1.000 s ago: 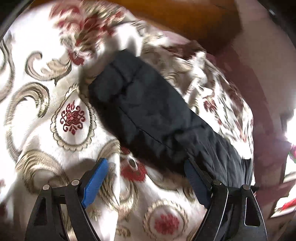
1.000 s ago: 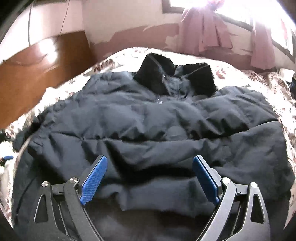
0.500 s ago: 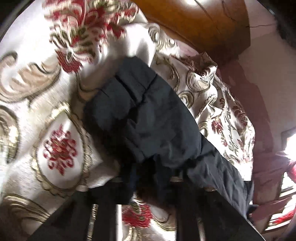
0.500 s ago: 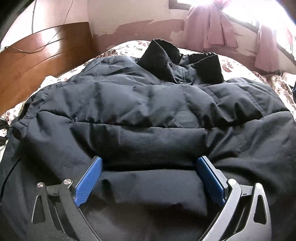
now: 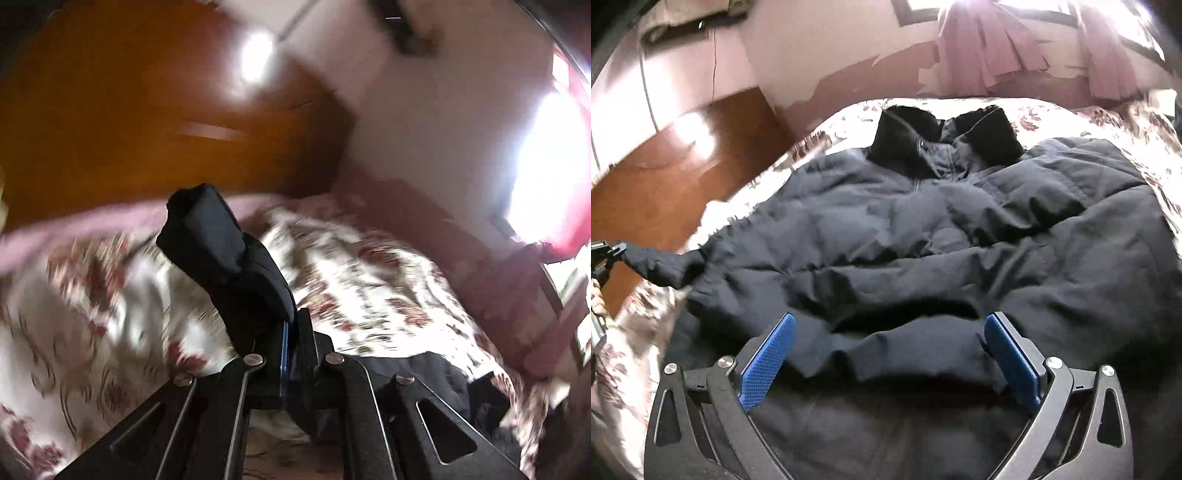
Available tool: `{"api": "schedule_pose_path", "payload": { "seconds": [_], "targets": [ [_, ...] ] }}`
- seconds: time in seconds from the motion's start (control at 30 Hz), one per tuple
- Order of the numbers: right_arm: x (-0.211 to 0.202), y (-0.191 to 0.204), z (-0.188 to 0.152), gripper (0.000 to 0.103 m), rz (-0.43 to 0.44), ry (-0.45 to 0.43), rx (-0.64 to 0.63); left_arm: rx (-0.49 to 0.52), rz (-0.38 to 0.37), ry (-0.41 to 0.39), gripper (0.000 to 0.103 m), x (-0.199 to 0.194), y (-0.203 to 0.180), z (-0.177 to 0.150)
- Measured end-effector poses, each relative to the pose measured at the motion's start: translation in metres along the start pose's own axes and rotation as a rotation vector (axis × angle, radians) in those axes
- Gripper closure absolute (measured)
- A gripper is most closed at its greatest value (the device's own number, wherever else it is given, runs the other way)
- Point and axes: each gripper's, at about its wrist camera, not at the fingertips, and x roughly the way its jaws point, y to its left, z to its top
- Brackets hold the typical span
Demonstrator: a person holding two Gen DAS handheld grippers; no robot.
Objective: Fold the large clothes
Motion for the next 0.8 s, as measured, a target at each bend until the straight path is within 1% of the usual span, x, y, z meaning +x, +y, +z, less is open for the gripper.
{"api": "schedule_pose_path", "payload": {
  "seconds": [0.1,0.17,0.2,0.27,0.3,0.37,0.47,0.57,0.63,0.7,0.77,0.8],
  "targets": [
    [-0.015,-0.007,-0.001,0.002,-0.014,-0.011,-0.001,0.117,-0.080,-0.039,0.099,-0.024,-0.048,0.008],
    [-0.023,-0.014,-0.003,0.002,-0.034,-0.006,-0.006,0.206,-0.147,-0.046,0.099,-0.040,-0.083,0.006],
    [-0.025,-0.017,-0.004,0.002,-0.050,0.001,-0.012,0.261,-0.198,-0.040,0.099,-0.048,-0.104,0.003],
    [-0.032,-0.027,-0.007,0.002,-0.091,0.016,-0.025,0.354,-0.281,-0.031,0.099,-0.062,-0.137,-0.008],
    [-0.037,-0.032,-0.009,0.002,-0.097,0.017,-0.023,0.409,-0.323,-0.027,0.099,-0.071,-0.157,-0.015],
    [-0.046,-0.041,-0.012,0.002,-0.101,0.015,-0.009,0.481,-0.395,-0.015,0.099,-0.084,-0.187,-0.028],
    [-0.060,-0.059,-0.017,0.002,-0.103,0.005,0.027,0.555,-0.476,0.014,0.100,-0.098,-0.227,-0.050],
    [-0.071,-0.076,-0.023,0.002,-0.117,0.002,0.058,0.560,-0.536,0.060,0.100,-0.099,-0.249,-0.070],
    [-0.073,-0.084,-0.029,0.002,-0.117,0.015,0.078,0.529,-0.541,0.099,0.100,-0.094,-0.250,-0.080],
    [-0.072,-0.089,-0.034,0.002,-0.099,0.027,0.084,0.470,-0.525,0.142,0.100,-0.084,-0.241,-0.090],
    [-0.071,-0.088,-0.037,0.002,-0.093,0.027,0.074,0.397,-0.469,0.180,0.099,-0.071,-0.220,-0.100],
    [-0.071,-0.086,-0.037,0.002,-0.085,0.018,0.066,0.376,-0.443,0.203,0.098,-0.064,-0.213,-0.106]
  ]
}}
